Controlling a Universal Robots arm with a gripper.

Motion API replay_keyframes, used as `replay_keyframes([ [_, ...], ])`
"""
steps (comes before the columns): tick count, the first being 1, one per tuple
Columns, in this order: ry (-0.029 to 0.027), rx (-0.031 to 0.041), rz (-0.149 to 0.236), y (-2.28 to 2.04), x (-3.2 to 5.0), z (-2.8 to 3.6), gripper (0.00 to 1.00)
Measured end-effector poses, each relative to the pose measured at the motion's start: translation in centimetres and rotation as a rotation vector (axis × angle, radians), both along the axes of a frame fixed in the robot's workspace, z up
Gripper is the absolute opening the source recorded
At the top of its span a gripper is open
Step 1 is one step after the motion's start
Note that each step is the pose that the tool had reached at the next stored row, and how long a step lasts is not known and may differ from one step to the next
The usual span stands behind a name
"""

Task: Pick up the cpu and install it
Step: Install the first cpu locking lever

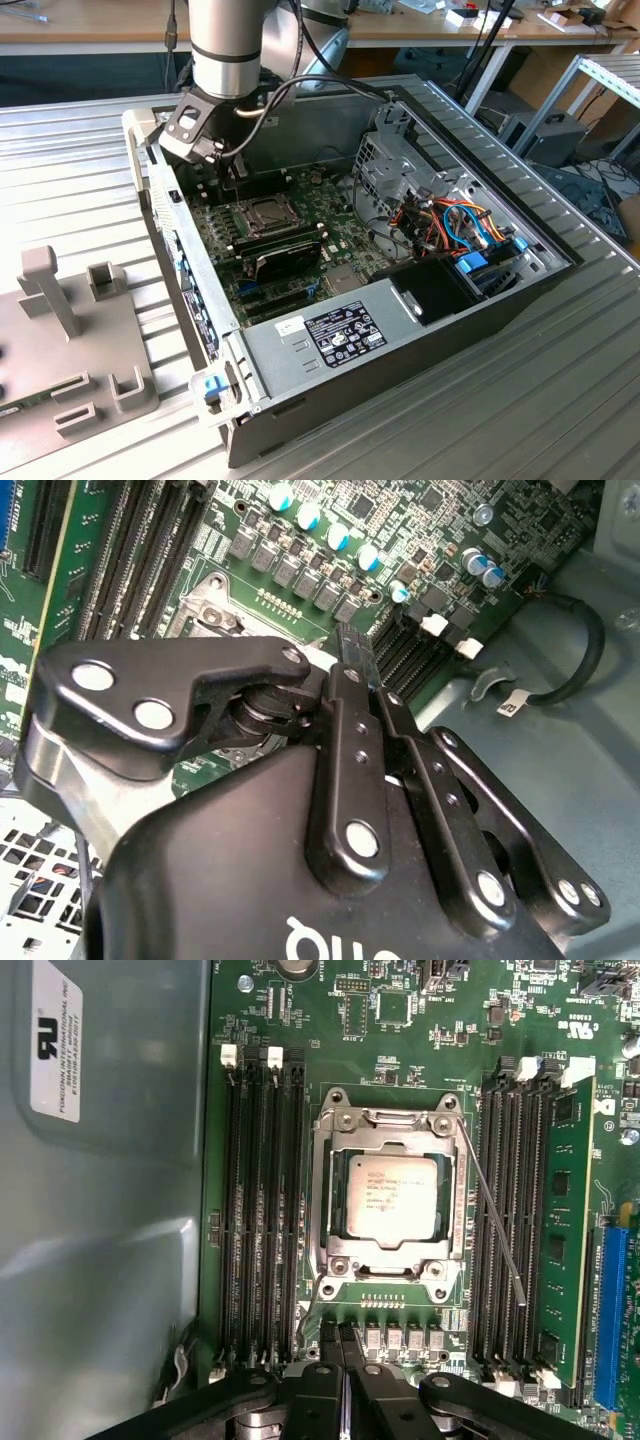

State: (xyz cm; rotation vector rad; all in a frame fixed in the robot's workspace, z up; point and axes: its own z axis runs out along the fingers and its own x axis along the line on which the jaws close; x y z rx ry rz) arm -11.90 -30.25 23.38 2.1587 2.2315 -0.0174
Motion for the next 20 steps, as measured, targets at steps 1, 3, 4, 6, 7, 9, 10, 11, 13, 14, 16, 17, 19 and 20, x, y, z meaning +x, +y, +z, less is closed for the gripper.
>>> replay_keyframes([
  [1,-0.0001,0.0001,0.000,0.03,0.00,-0.01,0.11],
  [3,0.0000,0.0001,0.000,0.18,0.00,-0.02,0.11],
  [4,0.0000,0.0003,0.000,0.29,0.00,-0.02,0.11],
  [6,0.0000,0.0009,0.000,0.47,0.00,-0.04,0.11],
  [7,-0.0001,0.0019,0.000,0.53,0.00,-0.08,0.11],
  [9,0.0000,0.0036,0.000,0.55,0.01,-0.18,0.11],
  [10,0.0000,0.0039,0.000,0.56,0.03,-0.22,0.11],
  [11,0.0001,0.0039,0.000,0.56,0.09,-0.26,0.11],
  [13,0.0000,0.0041,0.000,0.56,0.38,-0.36,0.11],
  [14,0.0000,0.0040,0.000,0.56,0.48,-0.38,0.11],
  [16,0.0001,0.0040,0.000,0.56,0.61,-0.38,0.11],
  [17,0.0000,0.0041,0.000,0.57,0.70,-0.38,0.11],
  [19,0.0002,0.0040,0.000,0.56,1.07,-0.39,0.11],
  [20,0.0003,0.0040,0.000,0.57,1.28,-0.39,0.11],
])
